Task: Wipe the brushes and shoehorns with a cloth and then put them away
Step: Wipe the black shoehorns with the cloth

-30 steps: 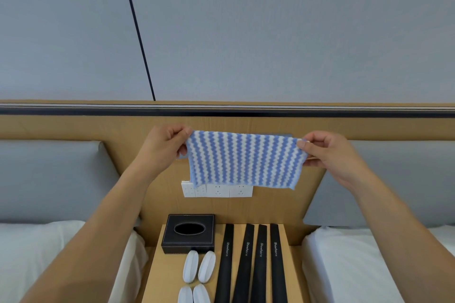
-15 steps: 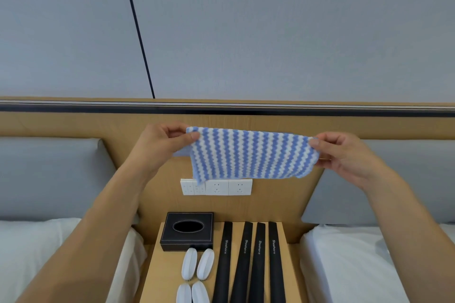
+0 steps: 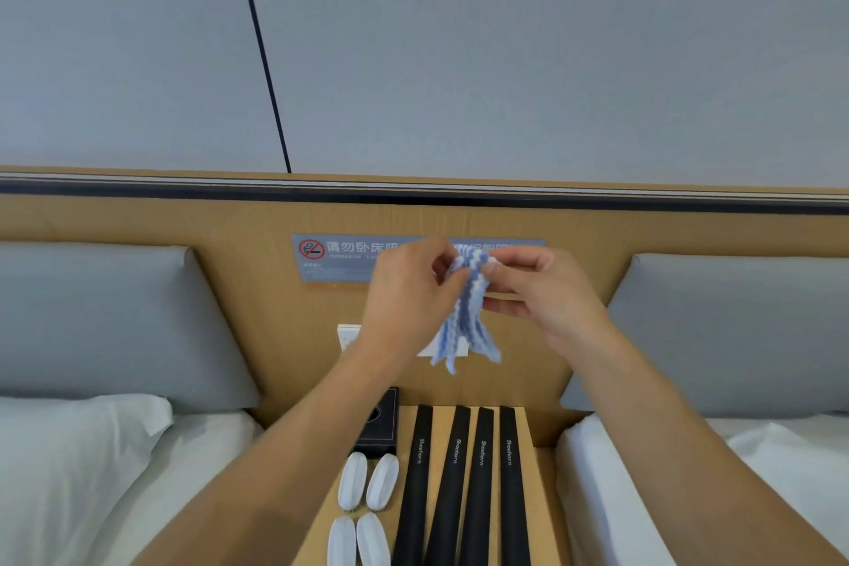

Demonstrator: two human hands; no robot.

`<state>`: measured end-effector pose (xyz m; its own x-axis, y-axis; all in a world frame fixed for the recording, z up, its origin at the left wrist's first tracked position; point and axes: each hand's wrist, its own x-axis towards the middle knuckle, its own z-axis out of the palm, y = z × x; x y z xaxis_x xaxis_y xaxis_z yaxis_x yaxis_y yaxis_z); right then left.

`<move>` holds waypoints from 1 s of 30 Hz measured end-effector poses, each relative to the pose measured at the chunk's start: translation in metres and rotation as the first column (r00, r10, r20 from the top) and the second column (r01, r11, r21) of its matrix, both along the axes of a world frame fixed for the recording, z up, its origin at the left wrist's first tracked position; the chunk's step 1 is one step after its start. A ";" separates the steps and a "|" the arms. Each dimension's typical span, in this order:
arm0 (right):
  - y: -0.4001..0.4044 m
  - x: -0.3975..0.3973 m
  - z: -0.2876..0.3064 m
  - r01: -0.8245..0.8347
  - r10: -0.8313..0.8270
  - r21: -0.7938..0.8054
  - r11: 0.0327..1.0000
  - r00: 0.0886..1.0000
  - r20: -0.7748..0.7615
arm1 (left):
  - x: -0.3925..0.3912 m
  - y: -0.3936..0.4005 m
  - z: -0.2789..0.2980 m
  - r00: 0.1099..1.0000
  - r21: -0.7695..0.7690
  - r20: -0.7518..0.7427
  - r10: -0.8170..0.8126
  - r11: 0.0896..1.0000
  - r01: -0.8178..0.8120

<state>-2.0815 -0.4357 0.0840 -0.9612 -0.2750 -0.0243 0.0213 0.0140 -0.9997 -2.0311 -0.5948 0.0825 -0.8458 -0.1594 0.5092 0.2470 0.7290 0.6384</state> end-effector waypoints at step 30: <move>-0.026 0.005 -0.051 -0.295 0.278 0.155 0.943 0.953 0.120 | 0.027 -0.091 -0.104 0.814 0.898 0.249 -0.524 0.440 0.009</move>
